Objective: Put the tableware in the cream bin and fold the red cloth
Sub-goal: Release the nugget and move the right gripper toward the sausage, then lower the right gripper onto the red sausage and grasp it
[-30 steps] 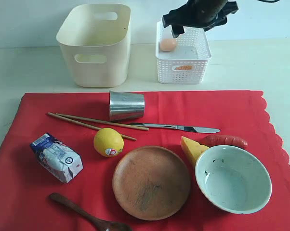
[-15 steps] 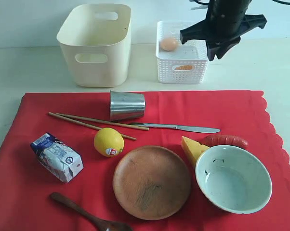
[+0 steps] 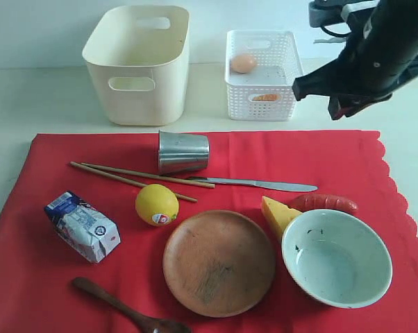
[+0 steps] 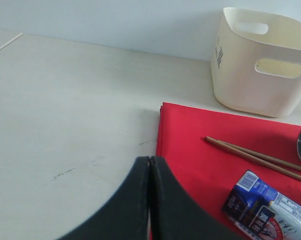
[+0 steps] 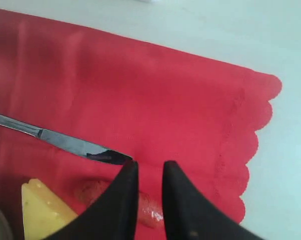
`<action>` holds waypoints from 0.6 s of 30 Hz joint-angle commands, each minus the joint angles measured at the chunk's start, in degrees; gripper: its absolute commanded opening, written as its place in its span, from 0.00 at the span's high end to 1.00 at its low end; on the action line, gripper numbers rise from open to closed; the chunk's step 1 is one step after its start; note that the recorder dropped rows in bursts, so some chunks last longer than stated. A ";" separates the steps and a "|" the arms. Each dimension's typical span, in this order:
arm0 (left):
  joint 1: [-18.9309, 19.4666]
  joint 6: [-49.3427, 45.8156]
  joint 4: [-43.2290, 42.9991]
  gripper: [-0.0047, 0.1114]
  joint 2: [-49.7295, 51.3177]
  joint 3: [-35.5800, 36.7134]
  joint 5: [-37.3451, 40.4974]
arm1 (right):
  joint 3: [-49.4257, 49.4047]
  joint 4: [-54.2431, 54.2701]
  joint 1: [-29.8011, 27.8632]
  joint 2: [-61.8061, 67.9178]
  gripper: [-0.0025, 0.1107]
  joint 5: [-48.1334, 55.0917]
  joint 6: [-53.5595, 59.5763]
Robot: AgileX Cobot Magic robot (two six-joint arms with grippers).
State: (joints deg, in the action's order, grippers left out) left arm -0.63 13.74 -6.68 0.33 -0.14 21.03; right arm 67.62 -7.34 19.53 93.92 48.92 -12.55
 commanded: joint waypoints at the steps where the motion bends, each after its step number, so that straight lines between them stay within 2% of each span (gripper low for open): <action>1: 0.11 -0.02 -0.20 0.96 -0.33 0.14 -0.37 | -5.04 -0.41 -0.21 -5.72 0.82 -2.97 2.72; 9: 0.11 -0.02 -0.20 0.96 -0.33 0.14 -0.37 | -10.11 -0.56 -0.21 -10.35 0.82 -3.65 14.12; 18: 0.11 -0.02 -0.20 0.96 -0.33 0.14 -0.37 | -10.67 -1.65 -0.21 -8.59 0.82 -3.66 17.44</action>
State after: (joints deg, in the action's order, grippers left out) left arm -0.63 13.74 -6.68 0.33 -0.14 21.03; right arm 57.25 -8.75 19.53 84.88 45.79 3.93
